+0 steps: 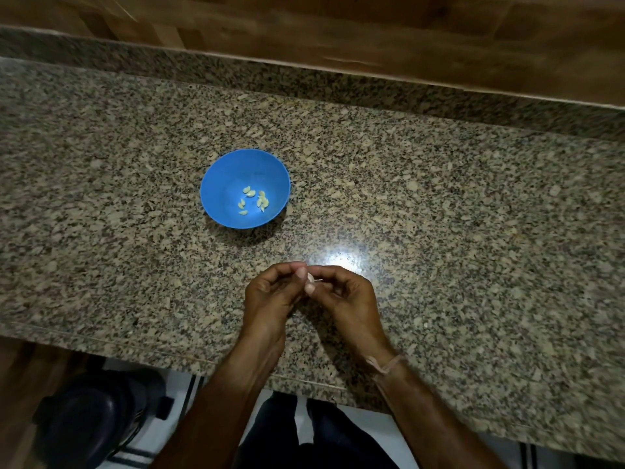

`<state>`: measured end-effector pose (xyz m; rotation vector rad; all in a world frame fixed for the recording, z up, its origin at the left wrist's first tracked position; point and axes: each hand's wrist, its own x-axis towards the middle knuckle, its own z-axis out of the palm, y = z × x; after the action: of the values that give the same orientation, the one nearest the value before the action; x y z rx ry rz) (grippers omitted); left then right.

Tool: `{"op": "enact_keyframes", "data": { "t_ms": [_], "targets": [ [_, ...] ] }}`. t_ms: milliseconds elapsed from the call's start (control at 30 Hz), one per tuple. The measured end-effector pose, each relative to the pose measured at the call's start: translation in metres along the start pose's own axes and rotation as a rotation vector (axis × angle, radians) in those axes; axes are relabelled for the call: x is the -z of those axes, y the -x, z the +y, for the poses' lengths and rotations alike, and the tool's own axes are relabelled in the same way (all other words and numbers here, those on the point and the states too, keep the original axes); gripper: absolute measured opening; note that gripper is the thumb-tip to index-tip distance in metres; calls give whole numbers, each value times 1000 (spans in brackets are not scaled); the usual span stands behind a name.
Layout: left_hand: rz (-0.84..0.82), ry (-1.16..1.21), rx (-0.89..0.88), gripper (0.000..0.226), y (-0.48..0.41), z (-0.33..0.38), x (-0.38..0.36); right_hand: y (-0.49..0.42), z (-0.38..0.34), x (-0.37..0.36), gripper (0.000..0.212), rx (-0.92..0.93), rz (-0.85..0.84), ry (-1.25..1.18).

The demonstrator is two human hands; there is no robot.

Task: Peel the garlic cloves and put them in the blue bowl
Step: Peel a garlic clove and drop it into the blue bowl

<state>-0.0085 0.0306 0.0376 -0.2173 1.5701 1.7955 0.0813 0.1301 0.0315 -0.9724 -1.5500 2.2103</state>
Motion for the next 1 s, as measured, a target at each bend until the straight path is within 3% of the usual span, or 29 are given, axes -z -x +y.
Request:
{"op": "enact_keyframes", "data": {
  "t_ms": [200,367,467,600,1000],
  "targets": [
    [-67,25,57,27,0,1,-2,0,-3,4,17,32,52,10],
    [-45,-46,52,11,-1,-3,-2,1,-3,2,9,106,77,165],
    [-59,-38,40,20,0,-5,-2,0,-3,1,10,140,108,245],
    [-53,-71,18,9,1,-6,0,-4,-4,3,11,137,72,332],
    [28,-180,40,11,-10,-12,3,-15,10,0,14,79,35,537]
  ]
}}
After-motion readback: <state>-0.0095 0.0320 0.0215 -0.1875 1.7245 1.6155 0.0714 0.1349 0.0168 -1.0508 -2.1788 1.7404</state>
